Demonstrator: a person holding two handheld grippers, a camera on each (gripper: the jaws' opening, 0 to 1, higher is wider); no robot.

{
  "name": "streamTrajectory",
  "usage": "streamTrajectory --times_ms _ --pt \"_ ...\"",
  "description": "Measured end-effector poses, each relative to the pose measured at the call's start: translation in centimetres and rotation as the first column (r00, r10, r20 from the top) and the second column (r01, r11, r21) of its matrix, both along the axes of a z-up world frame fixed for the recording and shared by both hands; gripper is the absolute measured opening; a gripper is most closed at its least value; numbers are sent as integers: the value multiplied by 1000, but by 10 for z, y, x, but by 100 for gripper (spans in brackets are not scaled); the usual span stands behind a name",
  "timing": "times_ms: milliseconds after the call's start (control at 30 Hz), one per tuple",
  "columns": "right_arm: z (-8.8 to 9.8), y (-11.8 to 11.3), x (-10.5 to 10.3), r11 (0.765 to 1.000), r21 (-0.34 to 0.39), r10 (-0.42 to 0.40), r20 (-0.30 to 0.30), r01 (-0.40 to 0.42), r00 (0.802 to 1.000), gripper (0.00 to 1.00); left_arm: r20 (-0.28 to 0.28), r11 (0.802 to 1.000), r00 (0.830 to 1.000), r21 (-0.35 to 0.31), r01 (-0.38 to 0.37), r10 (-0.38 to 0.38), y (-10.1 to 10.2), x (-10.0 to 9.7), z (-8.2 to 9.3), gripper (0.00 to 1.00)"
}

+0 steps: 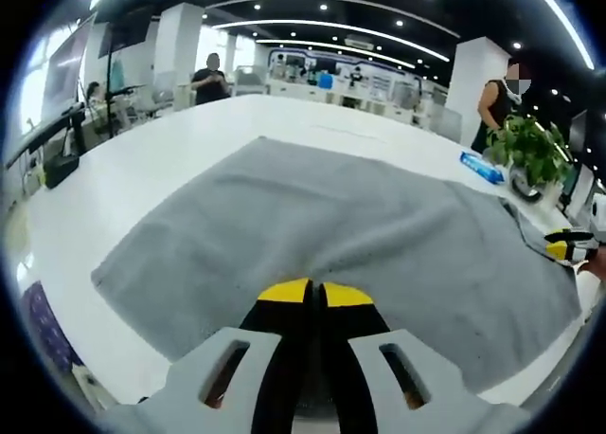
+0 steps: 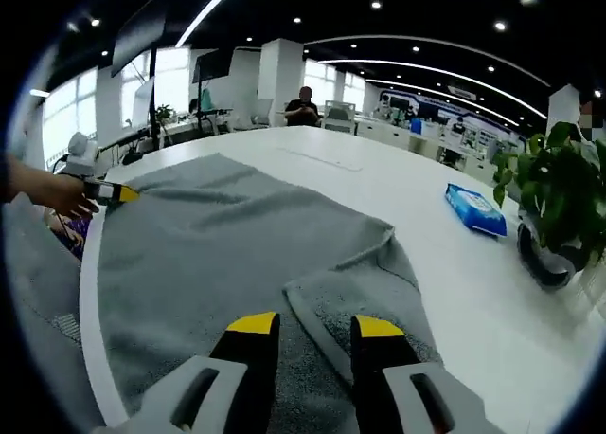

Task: Open the folded towel by lifting each exposed corner and separating the folded layers until the towel lies flat within the target outline without major curled edges

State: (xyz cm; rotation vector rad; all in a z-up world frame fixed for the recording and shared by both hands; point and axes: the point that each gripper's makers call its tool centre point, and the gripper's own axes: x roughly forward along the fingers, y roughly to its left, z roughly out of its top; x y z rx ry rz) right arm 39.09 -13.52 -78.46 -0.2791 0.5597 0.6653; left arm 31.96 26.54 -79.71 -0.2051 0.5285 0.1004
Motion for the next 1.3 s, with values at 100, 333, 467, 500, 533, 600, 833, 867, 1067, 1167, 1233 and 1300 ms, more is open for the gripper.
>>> streamTrajectory --times_ms 100,333,467,500,533,600,833,867,1067,1167,1233,1300 --pt "-4 7 2 1000 -11 28 1 -28 1000 26 3 1000 1000 -5 -11 11 0 0 0 3" --pt "-22 4 6 993 -108 56 -12 -57 998 15 5 1000 1000 -7 -20 20 0 0 0 3" --pt "-19 3 9 992 -115 61 9 -60 998 12 6 1000 1000 -5 -23 23 1 0 -1 3" --pt "-19 4 9 992 -113 61 8 -60 998 12 6 1000 1000 -4 -24 24 1 0 -1 3" --pt "-20 4 10 992 -109 60 5 -59 998 11 7 1000 1000 -3 -25 25 1 0 -1 3" --pt "-20 3 11 993 -104 51 4 -51 999 9 7 1000 1000 -3 -28 28 1 0 -1 3" --pt "-12 -6 17 989 -140 56 48 -48 997 1 2 1000 1000 0 -28 28 1 0 -1 3" --pt "-10 -9 18 989 -143 53 56 -45 997 1 2 1000 1000 -1 -28 28 1 0 -1 3" --pt "2 -40 35 989 -137 -38 99 51 994 1 6 999 999 -2 -34 34 1 -1 0 3" --pt "5 -58 43 987 -109 -105 96 115 990 1 3 1000 1000 1 -30 30 1 0 0 3" --pt "6 -66 47 985 -110 -125 104 136 987 1 1 1000 1000 0 -29 29 1 0 0 3" --pt "9 -77 52 980 -108 -153 119 166 981 1 1 1000 1000 -1 -30 30 1 0 0 3"
